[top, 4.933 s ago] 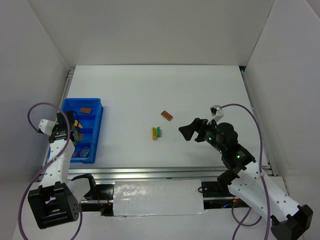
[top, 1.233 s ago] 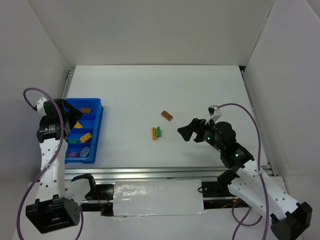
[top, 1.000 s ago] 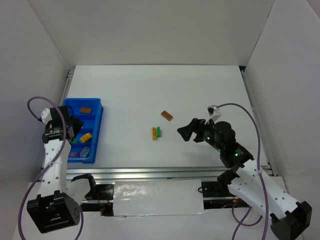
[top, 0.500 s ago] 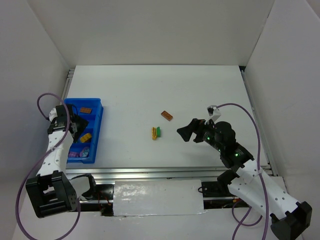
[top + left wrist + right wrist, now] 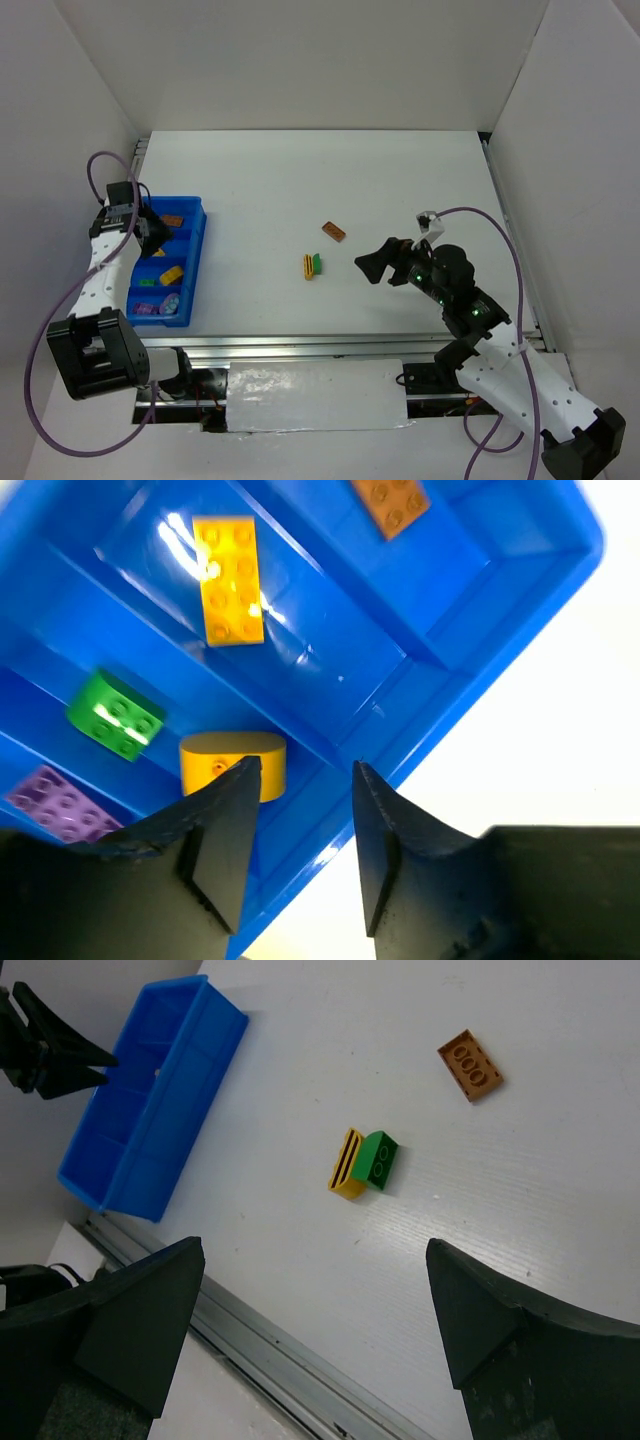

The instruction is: Sort the legos into containers by color

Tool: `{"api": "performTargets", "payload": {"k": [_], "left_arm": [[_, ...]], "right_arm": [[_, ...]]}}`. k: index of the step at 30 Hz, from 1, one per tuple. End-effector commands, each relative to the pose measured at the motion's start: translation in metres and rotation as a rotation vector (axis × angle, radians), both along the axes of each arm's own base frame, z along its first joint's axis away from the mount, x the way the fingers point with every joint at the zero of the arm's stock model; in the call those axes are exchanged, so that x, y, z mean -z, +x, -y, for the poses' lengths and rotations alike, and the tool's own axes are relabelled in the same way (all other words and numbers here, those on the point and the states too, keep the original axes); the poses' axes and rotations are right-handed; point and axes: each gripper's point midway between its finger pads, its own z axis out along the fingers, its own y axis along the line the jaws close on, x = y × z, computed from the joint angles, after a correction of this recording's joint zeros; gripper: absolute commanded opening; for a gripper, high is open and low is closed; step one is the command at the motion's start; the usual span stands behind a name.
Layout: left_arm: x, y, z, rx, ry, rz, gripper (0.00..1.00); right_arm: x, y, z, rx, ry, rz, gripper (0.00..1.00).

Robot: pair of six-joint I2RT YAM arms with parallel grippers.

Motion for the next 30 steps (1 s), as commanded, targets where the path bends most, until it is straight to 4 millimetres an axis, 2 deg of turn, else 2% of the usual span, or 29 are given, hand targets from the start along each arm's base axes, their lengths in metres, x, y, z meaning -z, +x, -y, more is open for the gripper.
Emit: {"api": "performTargets", "payload": {"k": [1,3,5,9,14,15,18,21,27,30], "left_arm": [[-0.019,-0.005,-0.009,0.116,0.096,-0.055,0.53],[-0.014,-0.011,-0.014,0.113,0.120,-0.086,0.47],[-0.003,-0.014,-0.010,0.135,0.105,-0.087,0.40],[0.013,-0.019,0.004,0.146,0.031,-0.093,0.38],[0.028,-0.034,0.004,0.034,-0.008,-0.144,0.39],[0.029,-0.034,0.004,0.025,-0.004,-0.138,0.39],[0.034,-0.033,0.004,0.027,-0.005,-0.140,0.55],[0.039,-0.032,0.005,0.029,-0.019,-0.157,0.63],[0.037,-0.038,-0.005,-0.022,0.024,-0.179,0.69],[0.036,-0.042,-0.008,-0.028,0.043,-0.186,0.66]], "right_arm": [[-0.020,0.001,0.001,0.007,0.035,0.064,0.99],[-0.021,0.000,0.001,0.004,0.037,0.069,0.99],[-0.023,-0.001,0.001,-0.001,0.040,0.072,0.99],[-0.025,-0.003,0.001,0.002,0.041,0.080,0.99],[-0.026,-0.005,-0.001,-0.003,0.041,0.086,0.99],[-0.027,-0.006,-0.001,-0.005,0.042,0.089,0.99],[-0.026,-0.006,-0.001,-0.005,0.041,0.088,0.99],[-0.025,-0.007,-0.002,-0.011,0.040,0.085,0.99],[-0.025,-0.006,-0.003,-0.011,0.040,0.085,0.99],[-0.025,-0.006,-0.002,-0.010,0.040,0.085,0.99]]}}
